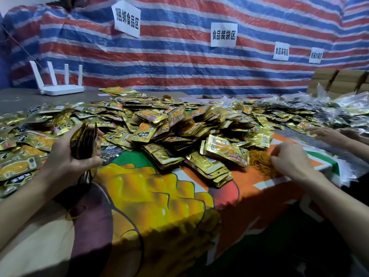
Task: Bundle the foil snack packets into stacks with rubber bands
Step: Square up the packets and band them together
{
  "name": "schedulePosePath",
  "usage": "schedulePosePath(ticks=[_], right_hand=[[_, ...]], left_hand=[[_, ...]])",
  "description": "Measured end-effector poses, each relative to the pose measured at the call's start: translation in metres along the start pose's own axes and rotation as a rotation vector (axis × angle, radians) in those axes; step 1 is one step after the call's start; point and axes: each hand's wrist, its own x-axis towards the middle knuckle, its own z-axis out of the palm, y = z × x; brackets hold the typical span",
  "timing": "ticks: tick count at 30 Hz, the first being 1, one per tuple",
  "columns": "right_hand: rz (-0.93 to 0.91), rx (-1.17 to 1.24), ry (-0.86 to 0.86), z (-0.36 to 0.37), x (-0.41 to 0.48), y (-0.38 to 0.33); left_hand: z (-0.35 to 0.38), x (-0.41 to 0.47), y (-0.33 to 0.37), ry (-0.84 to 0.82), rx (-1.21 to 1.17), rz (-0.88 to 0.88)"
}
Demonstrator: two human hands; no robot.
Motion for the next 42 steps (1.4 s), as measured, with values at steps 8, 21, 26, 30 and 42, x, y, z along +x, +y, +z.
schedulePosePath(ticks=[8,21,26,30,42], right_hand=[[-0.023,-0.005,-0.063,0.000,0.005,-0.004],[-0.111,-0.086,0.209,-0.031,0.003,-0.044],[-0.059,-0.065,0.093,-0.032,0.012,-0.052],[-0.025,-0.068,-0.142,-0.020,0.008,-0.035],[-0.127,0.108,0.027,-0.017,0.005,-0.031]], left_hand=[[0.005,0.001,0.010,0.013,-0.008,-0.012],[0.008,-0.001,0.022,0.052,0.101,-0.018],[0.008,-0.001,0.022,0.055,0.087,-0.052],[0.007,-0.001,0.021,0.065,0.075,-0.073],[0.009,0.000,0.021,0.030,0.074,-0.126]])
